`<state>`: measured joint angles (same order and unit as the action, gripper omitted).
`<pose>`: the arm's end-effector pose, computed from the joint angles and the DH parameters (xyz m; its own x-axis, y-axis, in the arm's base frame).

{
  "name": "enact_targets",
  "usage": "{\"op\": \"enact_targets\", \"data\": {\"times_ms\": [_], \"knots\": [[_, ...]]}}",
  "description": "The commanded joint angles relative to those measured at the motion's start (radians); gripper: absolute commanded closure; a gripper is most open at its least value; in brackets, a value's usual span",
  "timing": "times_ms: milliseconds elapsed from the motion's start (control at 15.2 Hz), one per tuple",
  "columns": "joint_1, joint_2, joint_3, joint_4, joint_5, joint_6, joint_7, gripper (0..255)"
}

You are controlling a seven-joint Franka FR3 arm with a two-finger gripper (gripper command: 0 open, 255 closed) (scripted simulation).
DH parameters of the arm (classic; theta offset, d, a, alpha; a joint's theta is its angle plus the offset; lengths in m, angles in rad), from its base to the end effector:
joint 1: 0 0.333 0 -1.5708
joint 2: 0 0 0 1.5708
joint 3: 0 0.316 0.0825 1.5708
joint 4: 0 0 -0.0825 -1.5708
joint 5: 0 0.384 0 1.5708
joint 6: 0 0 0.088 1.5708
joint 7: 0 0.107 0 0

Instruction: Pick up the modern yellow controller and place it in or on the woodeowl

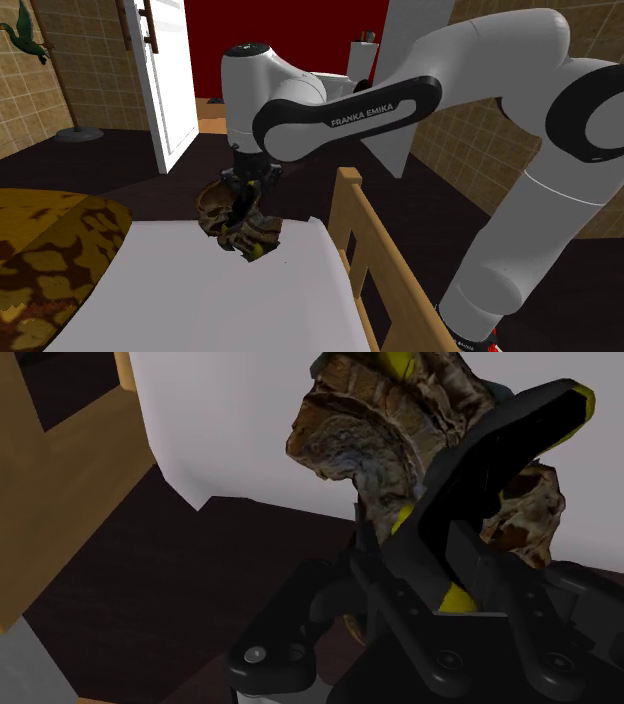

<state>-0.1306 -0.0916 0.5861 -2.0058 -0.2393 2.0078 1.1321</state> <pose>0.4910 0.2329 0.4992 0.8079 -0.5231 0.2714 -0.5565 -0.8288 0.0590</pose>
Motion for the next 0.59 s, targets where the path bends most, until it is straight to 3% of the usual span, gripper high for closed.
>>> {"op": "enact_targets", "data": {"times_ms": [0,528], "knots": [[-0.001,0.015,0.001,-0.028,-0.006,0.024,0.009,255],[-0.002,0.021,0.003,-0.042,-0.012,0.043,0.016,255]]}}
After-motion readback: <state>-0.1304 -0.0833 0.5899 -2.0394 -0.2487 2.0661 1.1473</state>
